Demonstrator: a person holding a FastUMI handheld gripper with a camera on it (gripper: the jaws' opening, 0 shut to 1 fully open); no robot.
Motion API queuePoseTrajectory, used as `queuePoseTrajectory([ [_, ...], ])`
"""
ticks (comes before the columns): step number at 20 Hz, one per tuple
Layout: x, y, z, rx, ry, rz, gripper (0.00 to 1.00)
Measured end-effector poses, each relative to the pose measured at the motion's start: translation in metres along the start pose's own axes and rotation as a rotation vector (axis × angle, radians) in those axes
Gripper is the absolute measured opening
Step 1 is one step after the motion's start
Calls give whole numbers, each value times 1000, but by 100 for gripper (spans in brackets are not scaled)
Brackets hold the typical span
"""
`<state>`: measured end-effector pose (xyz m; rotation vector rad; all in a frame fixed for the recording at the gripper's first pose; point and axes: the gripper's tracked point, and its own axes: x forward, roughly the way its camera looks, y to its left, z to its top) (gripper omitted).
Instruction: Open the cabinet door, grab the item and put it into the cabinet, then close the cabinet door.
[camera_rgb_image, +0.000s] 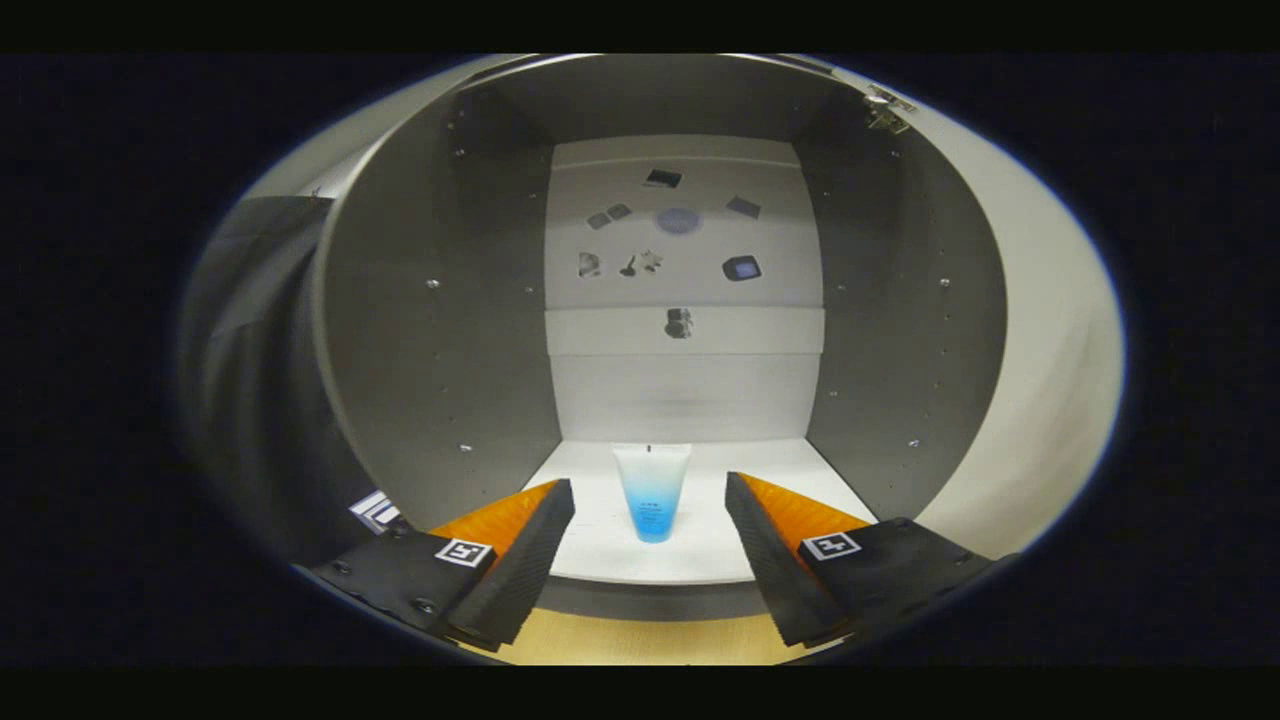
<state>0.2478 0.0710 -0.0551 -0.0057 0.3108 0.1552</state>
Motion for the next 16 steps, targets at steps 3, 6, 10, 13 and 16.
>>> queuePoseTrajectory([
  [3, -54, 20, 19, -18, -72, 64, 97],
  [6, -110, 44, 29, -23, -128, 162, 97],
  [10, -188, 46, 30, -25, -158, 232, 96],
  [13, -243, 42, 23, -25, -165, 287, 96],
  [16, -289, 18, 19, -9, -184, 276, 97],
])
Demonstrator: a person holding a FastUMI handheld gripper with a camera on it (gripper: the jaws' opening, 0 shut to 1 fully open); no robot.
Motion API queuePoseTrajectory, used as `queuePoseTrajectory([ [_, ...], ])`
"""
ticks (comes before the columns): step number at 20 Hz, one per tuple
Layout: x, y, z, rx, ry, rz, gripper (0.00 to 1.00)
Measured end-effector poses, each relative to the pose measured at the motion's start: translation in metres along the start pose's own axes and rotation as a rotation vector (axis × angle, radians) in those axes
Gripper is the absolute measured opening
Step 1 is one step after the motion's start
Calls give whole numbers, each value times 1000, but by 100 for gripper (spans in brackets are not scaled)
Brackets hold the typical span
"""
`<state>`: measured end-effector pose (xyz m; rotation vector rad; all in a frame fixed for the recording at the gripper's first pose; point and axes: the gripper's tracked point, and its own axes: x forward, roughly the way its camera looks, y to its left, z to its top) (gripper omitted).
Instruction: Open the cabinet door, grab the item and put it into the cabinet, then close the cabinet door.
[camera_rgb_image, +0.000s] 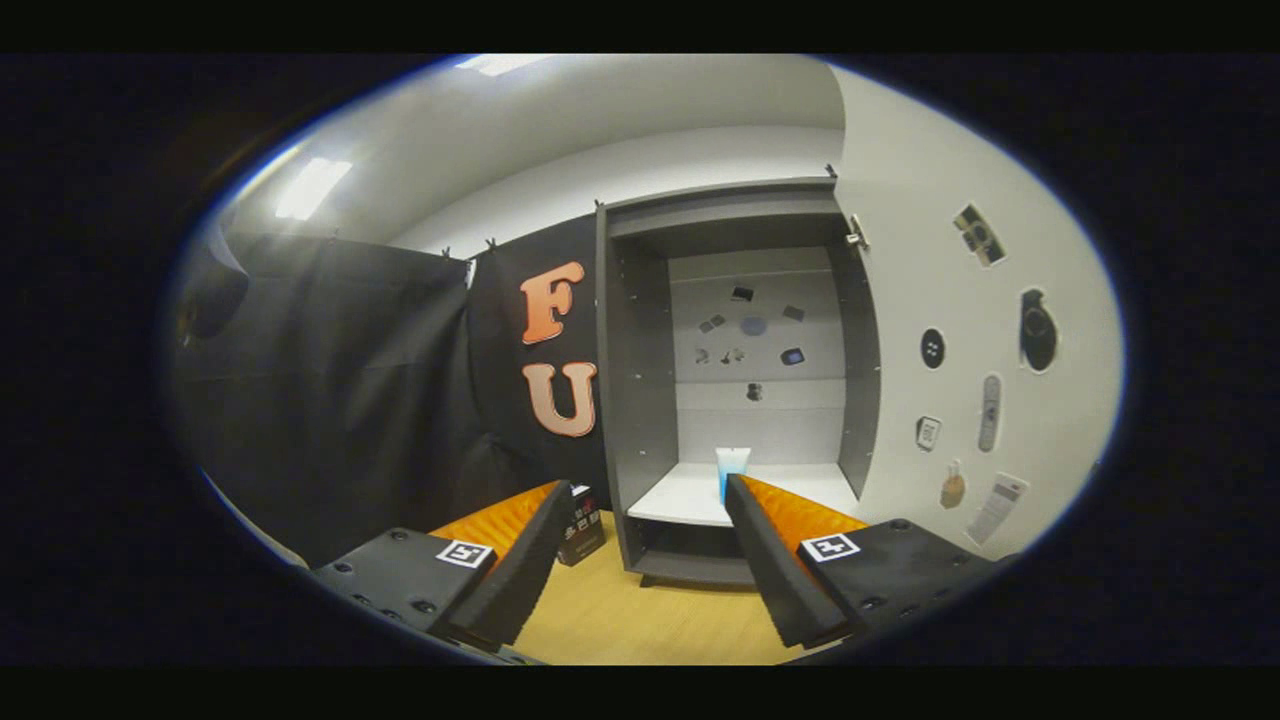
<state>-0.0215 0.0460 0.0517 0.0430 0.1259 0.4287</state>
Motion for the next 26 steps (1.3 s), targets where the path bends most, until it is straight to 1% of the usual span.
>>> queuePoseTrajectory([
  [2, -37, -5, 2, 23, -20, -6, 97],
  [3, -56, -14, 2, 29, -32, -22, 97],
  [4, -76, -26, 3, 28, -43, -58, 97],
  [7, -136, -69, 4, 14, -81, -216, 97],
  [11, -207, -115, 20, 30, -160, -398, 97],
  [13, -232, -146, 25, 12, -176, -506, 97],
  [15, -247, -176, 24, -9, -172, -605, 97],
  [17, -252, -203, 22, -12, -158, -679, 97],
  [20, -240, -242, 15, 6, -131, -756, 97],
  [22, -226, -260, 9, 43, -104, -757, 97],
  [26, -183, -271, 1, 105, -91, -682, 98],
])
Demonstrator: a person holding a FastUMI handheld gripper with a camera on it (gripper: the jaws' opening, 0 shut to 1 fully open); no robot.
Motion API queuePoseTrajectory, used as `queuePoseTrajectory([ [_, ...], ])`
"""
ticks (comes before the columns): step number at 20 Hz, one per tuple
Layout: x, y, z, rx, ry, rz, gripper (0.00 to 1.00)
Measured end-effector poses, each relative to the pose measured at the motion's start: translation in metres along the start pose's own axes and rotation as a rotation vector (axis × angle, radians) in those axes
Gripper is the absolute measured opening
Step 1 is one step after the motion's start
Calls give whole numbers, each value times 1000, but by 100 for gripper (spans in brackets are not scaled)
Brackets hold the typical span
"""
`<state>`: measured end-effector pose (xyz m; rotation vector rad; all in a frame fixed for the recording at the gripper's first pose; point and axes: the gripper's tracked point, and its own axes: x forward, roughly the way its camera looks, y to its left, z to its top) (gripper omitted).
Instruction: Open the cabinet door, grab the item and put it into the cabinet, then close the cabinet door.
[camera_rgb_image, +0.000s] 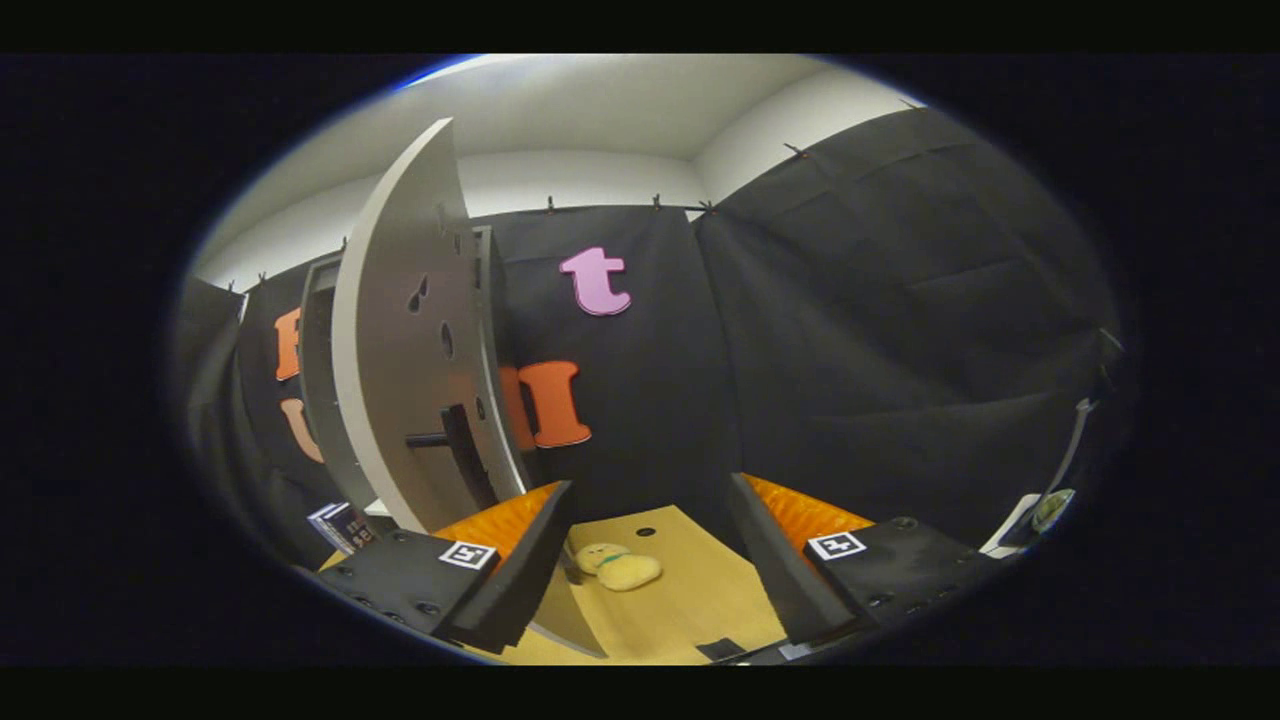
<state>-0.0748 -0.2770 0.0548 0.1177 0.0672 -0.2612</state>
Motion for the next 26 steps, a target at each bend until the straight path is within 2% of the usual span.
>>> queuePoseTrajectory([
  [5, 14, 17, -2, 15, 0, 56, 97],
  [15, 8, 36, 1, -56, -41, 42, 97],
  [26, -11, 102, -10, -102, -35, 38, 97],
])
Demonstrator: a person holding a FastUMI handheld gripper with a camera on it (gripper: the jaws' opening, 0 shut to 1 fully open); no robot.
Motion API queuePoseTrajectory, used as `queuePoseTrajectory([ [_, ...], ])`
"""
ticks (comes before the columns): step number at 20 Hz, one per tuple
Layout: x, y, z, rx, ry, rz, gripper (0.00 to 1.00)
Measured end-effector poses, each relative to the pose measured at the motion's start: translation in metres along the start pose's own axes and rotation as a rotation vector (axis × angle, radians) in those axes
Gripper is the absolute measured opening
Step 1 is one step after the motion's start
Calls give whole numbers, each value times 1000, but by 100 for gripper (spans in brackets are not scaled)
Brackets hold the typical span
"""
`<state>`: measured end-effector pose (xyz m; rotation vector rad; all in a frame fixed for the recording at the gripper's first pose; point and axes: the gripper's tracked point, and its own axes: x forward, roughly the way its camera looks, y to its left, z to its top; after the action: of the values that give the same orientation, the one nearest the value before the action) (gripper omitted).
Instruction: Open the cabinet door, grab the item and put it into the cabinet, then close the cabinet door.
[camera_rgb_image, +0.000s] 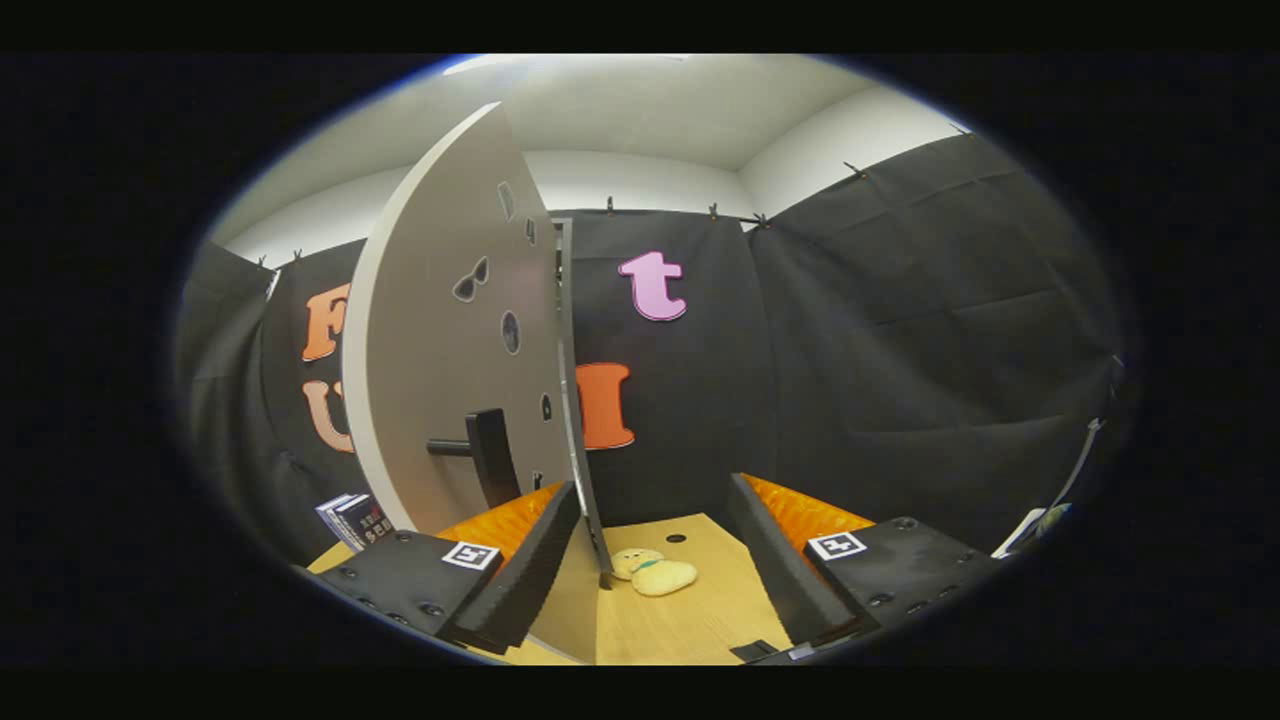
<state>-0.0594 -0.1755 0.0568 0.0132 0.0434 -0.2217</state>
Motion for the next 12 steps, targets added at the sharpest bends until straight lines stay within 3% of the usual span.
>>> queuePoseTrajectory([
  [6, -2, 50, -5, 4, 12, 59, 97],
  [12, 13, 122, -18, 39, 45, 209, 97],
])
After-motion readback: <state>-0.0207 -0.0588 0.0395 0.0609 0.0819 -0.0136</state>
